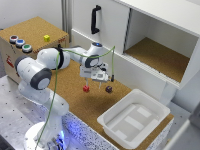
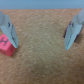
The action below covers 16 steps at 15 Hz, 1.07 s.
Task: Grasp the purple block
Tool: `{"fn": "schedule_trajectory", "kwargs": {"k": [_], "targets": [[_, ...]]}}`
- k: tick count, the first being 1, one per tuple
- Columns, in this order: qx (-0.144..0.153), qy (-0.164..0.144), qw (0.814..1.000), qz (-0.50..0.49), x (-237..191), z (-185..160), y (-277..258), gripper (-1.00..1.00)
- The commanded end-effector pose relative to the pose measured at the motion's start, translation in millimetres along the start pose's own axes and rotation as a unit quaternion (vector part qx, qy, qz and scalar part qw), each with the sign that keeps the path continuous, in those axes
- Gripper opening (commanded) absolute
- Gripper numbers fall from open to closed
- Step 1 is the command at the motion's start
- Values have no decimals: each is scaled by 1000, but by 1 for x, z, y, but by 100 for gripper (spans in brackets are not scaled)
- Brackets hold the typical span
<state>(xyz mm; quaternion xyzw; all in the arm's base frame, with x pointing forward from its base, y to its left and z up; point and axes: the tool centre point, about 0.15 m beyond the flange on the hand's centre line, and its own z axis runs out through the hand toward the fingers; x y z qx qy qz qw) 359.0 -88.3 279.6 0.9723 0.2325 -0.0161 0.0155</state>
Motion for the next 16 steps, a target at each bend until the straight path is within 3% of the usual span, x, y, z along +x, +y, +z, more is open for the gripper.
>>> {"fn": "schedule_trajectory", "kwargs": {"k": [1,3,16], "targets": [[57,-11,996,72,32,19,44,100],[79,-3,990,115,38,23,45,100],[78,-7,988,133,37,21,43,100]]}}
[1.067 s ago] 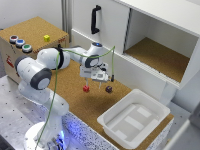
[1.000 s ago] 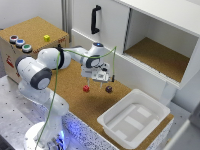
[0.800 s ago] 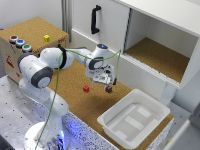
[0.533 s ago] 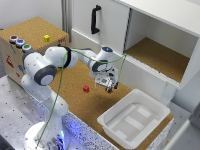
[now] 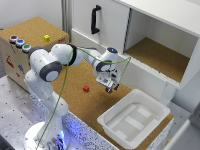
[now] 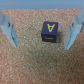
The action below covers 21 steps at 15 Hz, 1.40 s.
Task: Grasp the purple block
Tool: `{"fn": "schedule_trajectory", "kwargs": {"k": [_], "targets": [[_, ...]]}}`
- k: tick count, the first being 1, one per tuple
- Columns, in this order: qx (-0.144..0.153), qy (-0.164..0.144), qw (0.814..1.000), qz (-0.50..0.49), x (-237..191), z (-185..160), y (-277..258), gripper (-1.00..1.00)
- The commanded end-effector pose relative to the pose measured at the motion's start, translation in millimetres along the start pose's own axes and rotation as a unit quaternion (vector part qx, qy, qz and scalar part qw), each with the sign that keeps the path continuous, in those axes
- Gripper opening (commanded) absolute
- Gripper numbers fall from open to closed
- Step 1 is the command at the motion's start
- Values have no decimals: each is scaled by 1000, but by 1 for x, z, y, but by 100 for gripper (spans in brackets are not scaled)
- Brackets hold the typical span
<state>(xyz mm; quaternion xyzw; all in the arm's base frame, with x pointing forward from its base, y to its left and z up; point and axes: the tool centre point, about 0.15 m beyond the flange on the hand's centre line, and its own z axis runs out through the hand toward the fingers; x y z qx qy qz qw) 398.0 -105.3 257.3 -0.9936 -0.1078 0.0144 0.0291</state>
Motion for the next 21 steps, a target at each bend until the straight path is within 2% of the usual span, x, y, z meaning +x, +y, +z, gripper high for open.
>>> {"fn": "schedule_trajectory", "kwargs": {"k": [1,2,3,7,9,17,18,21], "targets": [[30,-21,999,9,12,-2,8,100],[30,-21,999,9,12,-2,8,100],[1,2,1000,5,2,1,2,100],[-18,13,1000,-3,35,14,19,100],[1,19,1000,-5,54,23,29,100],[15,34,999,15,77,43,42,100],[17,33,999,22,77,44,42,-100],[25,28,999,22,74,49,40,-100]]}}
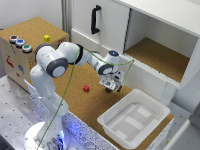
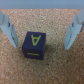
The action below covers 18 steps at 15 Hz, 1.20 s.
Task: Grasp the purple block
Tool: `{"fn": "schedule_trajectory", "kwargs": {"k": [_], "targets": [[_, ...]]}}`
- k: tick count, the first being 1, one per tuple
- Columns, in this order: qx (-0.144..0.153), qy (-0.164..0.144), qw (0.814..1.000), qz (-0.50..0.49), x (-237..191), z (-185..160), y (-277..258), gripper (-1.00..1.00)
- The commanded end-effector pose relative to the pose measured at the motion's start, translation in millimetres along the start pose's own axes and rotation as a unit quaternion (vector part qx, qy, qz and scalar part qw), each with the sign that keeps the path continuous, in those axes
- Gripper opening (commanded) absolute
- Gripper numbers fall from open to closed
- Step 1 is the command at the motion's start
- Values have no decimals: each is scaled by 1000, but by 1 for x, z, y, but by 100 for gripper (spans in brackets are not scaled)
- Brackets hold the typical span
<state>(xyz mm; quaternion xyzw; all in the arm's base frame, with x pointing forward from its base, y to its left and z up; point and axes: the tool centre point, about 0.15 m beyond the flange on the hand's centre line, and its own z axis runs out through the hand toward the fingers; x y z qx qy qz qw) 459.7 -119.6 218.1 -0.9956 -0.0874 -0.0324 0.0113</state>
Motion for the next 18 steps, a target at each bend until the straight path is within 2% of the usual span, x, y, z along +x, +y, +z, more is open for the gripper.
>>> {"fn": "schedule_trajectory", "kwargs": {"k": [1,7,13,18], "targets": [[47,-19,999,7,14,15,10,-100],[36,-22,999,27,0,8,3,-100],[19,-19,999,48,-24,-42,-27,-100],[8,-27,999,17,-48,-64,-66,-100]]}}
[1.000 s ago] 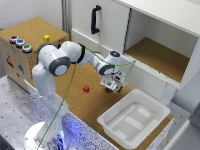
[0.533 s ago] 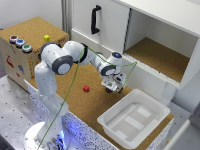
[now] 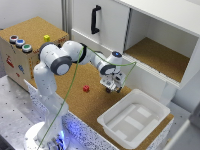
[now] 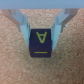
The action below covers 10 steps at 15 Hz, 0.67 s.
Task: Grasp the purple block
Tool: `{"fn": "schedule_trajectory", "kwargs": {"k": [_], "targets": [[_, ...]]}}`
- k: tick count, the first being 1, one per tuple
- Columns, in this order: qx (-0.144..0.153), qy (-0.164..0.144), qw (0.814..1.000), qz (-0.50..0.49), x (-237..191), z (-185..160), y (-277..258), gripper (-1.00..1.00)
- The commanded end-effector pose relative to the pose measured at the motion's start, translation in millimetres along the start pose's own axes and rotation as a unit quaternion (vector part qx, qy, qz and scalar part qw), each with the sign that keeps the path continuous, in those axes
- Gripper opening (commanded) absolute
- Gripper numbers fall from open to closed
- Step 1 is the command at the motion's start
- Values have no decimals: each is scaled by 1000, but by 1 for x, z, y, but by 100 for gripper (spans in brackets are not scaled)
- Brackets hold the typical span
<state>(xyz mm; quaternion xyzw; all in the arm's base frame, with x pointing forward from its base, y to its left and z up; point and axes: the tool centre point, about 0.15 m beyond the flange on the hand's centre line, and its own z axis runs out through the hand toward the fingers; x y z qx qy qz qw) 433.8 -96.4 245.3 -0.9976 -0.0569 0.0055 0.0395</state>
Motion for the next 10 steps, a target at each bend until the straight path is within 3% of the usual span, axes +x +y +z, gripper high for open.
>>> {"fn": "schedule_trajectory", "kwargs": {"k": [1,5,7,10], "targets": [[-32,11,999,-34,-40,-35,-47,-100],[-26,15,995,-91,-60,-22,-68,-100],[-5,38,994,-98,-74,-16,-78,-100],[7,46,992,-116,-93,-13,-94,-100]]}}
